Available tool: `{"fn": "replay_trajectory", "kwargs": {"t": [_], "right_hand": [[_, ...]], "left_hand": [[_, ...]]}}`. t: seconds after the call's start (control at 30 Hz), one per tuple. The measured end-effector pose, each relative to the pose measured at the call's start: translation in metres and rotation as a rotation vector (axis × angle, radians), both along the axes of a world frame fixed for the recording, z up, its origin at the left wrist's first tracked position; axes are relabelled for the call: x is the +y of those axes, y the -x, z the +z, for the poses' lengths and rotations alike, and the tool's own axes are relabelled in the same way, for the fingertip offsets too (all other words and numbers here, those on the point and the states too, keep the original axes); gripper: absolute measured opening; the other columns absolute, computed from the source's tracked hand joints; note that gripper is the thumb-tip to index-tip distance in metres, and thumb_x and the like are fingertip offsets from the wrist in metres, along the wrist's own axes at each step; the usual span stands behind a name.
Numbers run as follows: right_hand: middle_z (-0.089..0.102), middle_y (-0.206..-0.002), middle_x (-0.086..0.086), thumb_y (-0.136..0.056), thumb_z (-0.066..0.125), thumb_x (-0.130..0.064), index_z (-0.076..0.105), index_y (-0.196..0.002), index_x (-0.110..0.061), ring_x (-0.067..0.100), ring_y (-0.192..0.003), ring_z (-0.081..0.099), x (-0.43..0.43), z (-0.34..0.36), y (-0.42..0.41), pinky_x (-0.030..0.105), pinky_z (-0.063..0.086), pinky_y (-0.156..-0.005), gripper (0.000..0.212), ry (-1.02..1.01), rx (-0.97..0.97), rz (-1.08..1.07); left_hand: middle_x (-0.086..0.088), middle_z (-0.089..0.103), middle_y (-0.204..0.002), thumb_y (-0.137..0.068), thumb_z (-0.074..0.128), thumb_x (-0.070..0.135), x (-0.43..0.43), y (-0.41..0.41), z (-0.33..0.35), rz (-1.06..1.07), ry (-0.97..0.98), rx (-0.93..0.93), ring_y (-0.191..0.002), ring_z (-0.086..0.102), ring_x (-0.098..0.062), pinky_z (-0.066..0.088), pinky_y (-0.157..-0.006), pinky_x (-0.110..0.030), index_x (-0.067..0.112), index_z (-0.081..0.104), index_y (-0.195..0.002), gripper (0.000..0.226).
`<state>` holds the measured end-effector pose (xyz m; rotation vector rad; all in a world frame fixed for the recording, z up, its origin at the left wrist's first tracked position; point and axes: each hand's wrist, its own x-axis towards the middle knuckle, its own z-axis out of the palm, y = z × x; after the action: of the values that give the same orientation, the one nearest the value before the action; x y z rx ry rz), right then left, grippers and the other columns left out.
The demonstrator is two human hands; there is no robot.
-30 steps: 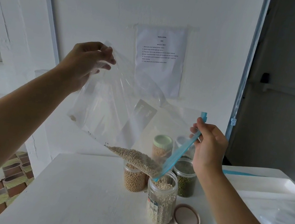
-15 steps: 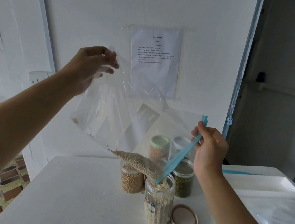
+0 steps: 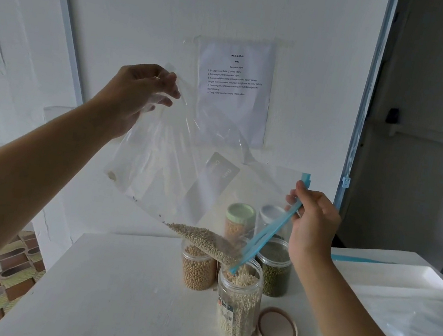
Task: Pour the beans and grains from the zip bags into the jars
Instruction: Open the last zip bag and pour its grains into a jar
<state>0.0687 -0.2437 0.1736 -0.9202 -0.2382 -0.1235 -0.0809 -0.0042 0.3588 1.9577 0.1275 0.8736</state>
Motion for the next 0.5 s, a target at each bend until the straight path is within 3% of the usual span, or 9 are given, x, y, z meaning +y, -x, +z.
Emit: {"fn": "replay_trajectory", "kwargs": {"t": [0.27, 0.5], "right_hand": [[0.071, -0.074, -0.002, -0.091, 0.074, -0.022, 0.067, -0.081, -0.011, 0.012, -0.076, 0.069, 0.0006, -0.0078, 0.0029, 0.032, 0.055, -0.079, 0.017, -0.027, 0.042, 0.011], [0.069, -0.075, -0.001, -0.096, 0.069, -0.022, 0.065, -0.083, -0.013, 0.011, -0.076, 0.066, -0.0003, -0.0088, -0.0004, 0.031, 0.054, -0.078, 0.016, -0.027, 0.026, 0.010]], "left_hand": [[0.008, 0.074, -0.086, -0.100, 0.063, 0.032, -0.0033, -0.0039, 0.0035, 0.016, -0.071, 0.024, -0.083, 0.067, -0.014, 0.041, -0.092, -0.039, 0.019, 0.069, -0.082, 0.024], [0.007, 0.074, -0.086, -0.100, 0.064, 0.032, -0.0055, -0.0063, -0.0001, 0.023, -0.062, 0.031, -0.077, 0.066, -0.010, 0.037, -0.092, -0.039, 0.018, 0.069, -0.081, 0.024]]}}
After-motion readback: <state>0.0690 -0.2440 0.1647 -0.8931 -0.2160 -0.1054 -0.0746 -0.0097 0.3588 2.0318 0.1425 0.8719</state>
